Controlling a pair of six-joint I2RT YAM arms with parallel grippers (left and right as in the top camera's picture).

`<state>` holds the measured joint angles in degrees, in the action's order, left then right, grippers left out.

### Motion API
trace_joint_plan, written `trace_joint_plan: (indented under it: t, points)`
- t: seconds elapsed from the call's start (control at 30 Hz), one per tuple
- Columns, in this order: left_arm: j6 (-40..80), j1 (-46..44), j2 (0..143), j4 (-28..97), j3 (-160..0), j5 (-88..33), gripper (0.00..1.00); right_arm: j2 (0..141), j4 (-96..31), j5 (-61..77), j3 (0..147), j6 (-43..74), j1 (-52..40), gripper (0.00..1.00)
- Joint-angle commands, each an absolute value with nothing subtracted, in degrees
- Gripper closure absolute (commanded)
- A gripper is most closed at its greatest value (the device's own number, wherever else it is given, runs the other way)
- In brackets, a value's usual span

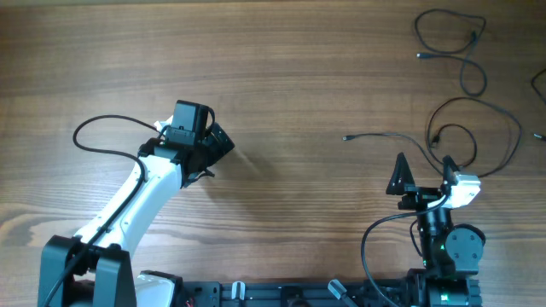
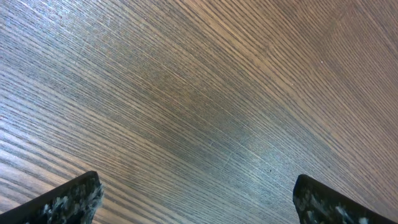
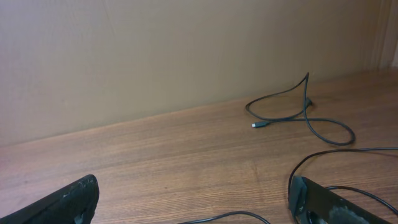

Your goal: Untangle cables

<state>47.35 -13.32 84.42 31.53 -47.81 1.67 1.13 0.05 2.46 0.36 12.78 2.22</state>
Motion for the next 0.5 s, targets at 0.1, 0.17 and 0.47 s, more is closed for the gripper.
trace_joint_plan:
  t: [0.1, 0.17, 0.47]
  points:
    - [46.7, -13.2, 78.3, 31.6, -47.7, 3.8, 0.0, 1.2, 0.3, 1.3, 0.3, 13.6, 1.9, 0.0]
    - [46.7, -13.2, 71.4, 33.3, -47.7, 10.2, 0.0, 1.2, 0.3, 1.3, 0.3, 13.6, 1.9, 0.0]
    - [27.6, -7.8, 40.2, 33.8, -38.6, 5.0, 0.0, 1.2, 0.3, 1.3, 0.3, 13.6, 1.9, 0.0]
